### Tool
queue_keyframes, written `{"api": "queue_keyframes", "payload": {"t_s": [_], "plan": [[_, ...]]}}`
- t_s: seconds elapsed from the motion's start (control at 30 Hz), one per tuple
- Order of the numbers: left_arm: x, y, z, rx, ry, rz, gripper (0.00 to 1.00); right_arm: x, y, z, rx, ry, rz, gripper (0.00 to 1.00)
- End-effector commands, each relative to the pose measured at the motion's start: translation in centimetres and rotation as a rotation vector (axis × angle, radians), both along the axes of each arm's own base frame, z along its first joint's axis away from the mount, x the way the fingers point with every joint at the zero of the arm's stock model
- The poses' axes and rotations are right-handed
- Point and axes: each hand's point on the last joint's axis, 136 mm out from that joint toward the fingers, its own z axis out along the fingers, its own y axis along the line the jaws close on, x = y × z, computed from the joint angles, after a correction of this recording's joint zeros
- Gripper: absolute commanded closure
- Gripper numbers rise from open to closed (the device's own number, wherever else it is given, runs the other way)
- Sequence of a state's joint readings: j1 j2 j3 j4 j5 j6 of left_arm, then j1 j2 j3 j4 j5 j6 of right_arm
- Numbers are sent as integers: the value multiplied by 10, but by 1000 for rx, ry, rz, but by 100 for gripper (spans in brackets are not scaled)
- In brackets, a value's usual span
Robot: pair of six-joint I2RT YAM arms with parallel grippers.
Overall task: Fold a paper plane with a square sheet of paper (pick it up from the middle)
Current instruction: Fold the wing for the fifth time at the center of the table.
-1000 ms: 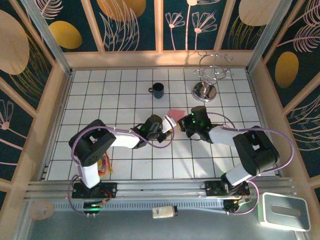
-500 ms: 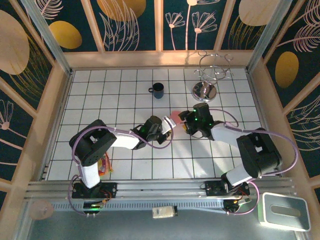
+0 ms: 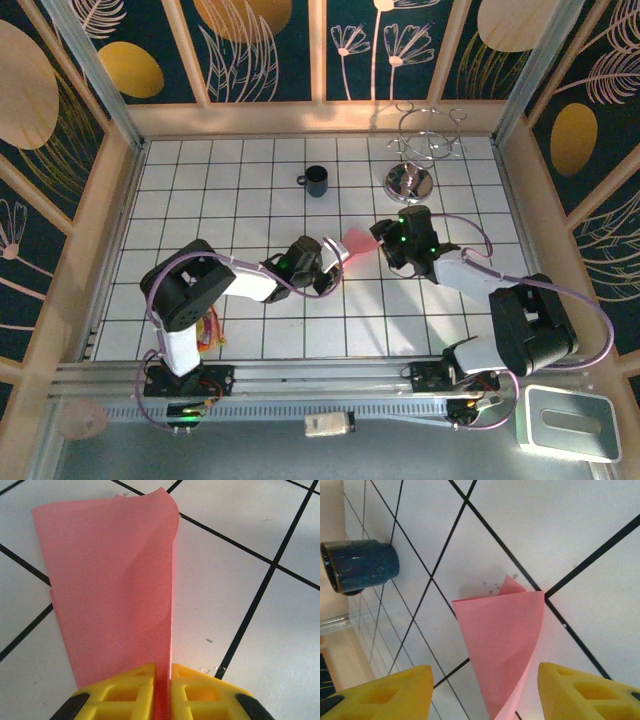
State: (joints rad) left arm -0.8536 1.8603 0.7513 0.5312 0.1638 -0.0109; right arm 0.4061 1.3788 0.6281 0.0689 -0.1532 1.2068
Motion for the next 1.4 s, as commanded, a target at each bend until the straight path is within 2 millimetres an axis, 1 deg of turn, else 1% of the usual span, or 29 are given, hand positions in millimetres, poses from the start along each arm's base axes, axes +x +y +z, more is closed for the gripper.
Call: {"api": "queue_keyframes", "payload": {"t_s": [0.0,0.13,0.27,0.33,0.43,0.6,0.73,0.87,1.07,1.23,1.37], "plan": [[-4,-2,-4,-56,75,9,86,-3,-10,-1,-50,-15,-2,43],[-3,-3,5,-134,147,31,87,-2,-9,3,-63,-48,32,43],[2,1,16,-239,261,84,88,-1,-2,9,-94,-132,127,41],[4,3,20,-293,328,110,88,-1,0,8,-115,-156,174,40],[4,2,21,-338,411,152,88,-2,7,5,-140,-182,255,38],[2,-1,19,-400,541,201,88,-4,23,6,-115,-248,378,35],[4,0,24,-460,606,229,88,-7,33,-4,-102,-232,446,35],[6,1,24,-464,649,250,89,-10,39,-18,-103,-212,499,35],[3,-1,15,-460,719,259,89,-10,45,-23,-125,-233,576,36],[3,-4,9,-453,752,257,90,-12,49,-27,-116,-232,612,29],[4,-5,9,-454,771,258,90,-11,50,-31,-122,-216,611,27]]}}
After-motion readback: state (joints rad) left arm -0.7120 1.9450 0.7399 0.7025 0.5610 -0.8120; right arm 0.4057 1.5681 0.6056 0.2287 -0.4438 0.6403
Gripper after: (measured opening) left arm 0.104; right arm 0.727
